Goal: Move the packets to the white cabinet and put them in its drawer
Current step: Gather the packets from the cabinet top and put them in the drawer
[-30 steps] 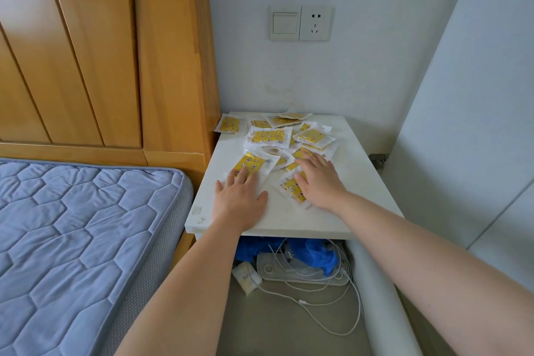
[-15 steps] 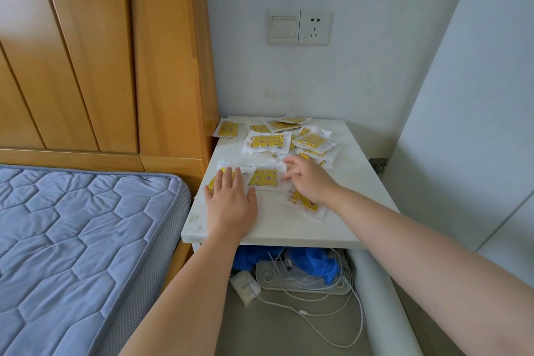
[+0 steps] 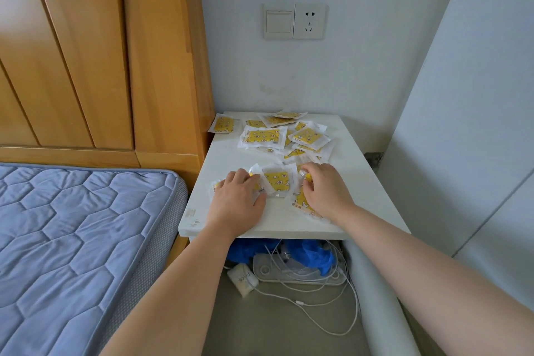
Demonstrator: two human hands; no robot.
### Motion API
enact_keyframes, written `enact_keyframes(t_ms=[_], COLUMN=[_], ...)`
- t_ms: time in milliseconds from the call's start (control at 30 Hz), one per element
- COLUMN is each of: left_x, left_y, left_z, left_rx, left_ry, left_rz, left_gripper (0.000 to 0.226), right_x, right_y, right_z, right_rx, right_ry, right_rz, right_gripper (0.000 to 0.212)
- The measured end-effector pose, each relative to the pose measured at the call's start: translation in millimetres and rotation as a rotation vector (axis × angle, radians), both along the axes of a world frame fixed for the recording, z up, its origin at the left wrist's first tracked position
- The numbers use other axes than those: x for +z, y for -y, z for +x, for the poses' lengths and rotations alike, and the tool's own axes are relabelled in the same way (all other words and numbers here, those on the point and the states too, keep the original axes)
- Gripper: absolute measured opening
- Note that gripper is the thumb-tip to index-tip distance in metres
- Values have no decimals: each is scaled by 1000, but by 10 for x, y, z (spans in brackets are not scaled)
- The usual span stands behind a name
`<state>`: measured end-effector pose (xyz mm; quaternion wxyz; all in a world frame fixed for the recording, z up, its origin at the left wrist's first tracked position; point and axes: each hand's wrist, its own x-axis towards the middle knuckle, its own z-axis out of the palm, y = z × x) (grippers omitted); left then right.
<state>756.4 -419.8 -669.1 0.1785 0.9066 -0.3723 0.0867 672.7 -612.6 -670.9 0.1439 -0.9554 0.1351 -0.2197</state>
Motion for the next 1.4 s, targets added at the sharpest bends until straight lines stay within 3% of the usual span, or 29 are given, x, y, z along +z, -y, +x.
enact_keyframes(t_ms=[133, 300, 367, 433, 500, 600, 700, 767, 900, 1033, 1100, 1200, 1267, 1400], left_x=[-2, -9, 4, -3, -27, -38, -26, -25, -36, -19, -5, 2, 4, 0], left_y=[1, 20, 40, 52, 53, 45, 47, 51, 51, 62, 62, 63, 60, 58], left_z=[3, 17, 21, 36, 50, 46, 33, 28, 26, 32, 24, 19, 22, 28], left_rx=[-107, -276, -326, -329, -306, -247, -185, -165, -166, -157, -154, -154, -153, -158], left_ry=[4, 18, 37, 29, 16, 7, 15, 4, -18, -10, -10, -7, -1, 13], left_rz=[72, 204, 283, 298, 253, 139, 101, 88, 115, 140, 139, 133, 141, 143], left_gripper=[48, 54, 57, 56, 53, 47, 43, 42, 45, 47, 49, 52, 53, 51], right_x=[-10, -15, 12, 73, 236, 547, 732, 756, 779, 810, 794, 817, 900, 1036], right_y=[-4, 113, 169, 223, 247, 272, 275, 257, 246, 298, 318, 347, 339, 334], right_z=[-86, -189, -223, -209, -156, -71, -69, -99, -124, -84, -71, -86, -93, 50], right_rx=[-26, -377, -420, -327, -154, 40, 115, 83, -39, -10, 1, 36, 51, -23], right_ry=[12, -187, -208, -138, -151, -477, -781, -848, -880, -914, -963, -990, -938, -640], right_rz=[-56, -70, -47, -55, 86, 326, 148, 17, -117, -138, -127, -78, 57, 238], right_gripper=[31, 38, 38, 37, 46, 57, 66, 75, 67, 25, 40, 35, 25, 27])
